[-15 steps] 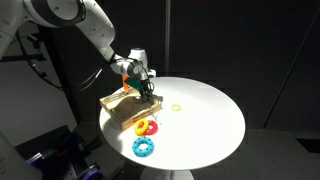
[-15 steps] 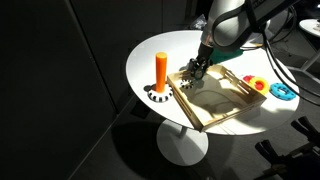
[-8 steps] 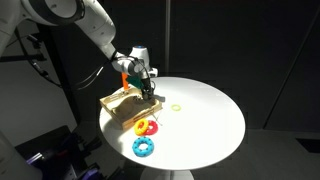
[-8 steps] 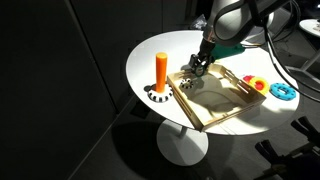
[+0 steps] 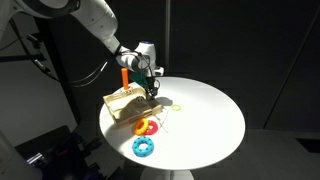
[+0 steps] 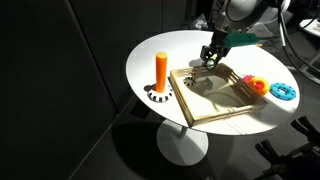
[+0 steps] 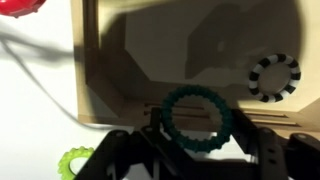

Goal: Put the green ring on the table

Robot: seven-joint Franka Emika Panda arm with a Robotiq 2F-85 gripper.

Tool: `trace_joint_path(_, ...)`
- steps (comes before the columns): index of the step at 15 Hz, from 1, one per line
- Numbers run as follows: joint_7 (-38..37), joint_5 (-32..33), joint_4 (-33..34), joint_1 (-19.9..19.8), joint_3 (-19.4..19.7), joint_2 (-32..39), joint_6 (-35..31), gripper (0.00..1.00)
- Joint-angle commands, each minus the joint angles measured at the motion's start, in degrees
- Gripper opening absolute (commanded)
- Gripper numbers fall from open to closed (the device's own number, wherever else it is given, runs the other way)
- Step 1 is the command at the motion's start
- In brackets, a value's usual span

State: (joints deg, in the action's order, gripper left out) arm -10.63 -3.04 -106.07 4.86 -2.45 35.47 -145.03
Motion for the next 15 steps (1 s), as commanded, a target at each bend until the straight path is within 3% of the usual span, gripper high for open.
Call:
trace_joint_path(1,1.4,-1.2,-3.2,-1.8,0.5,-5.2,3.9,0.45)
trace_joint_path(9,-0.8,1.2,-7.4,-2.7,5.5,-10.1,10.0,0.45)
trace_joint_path(15,-1.6,4.2,-13.6,-3.3,9.2,-13.5,10.4,0.45)
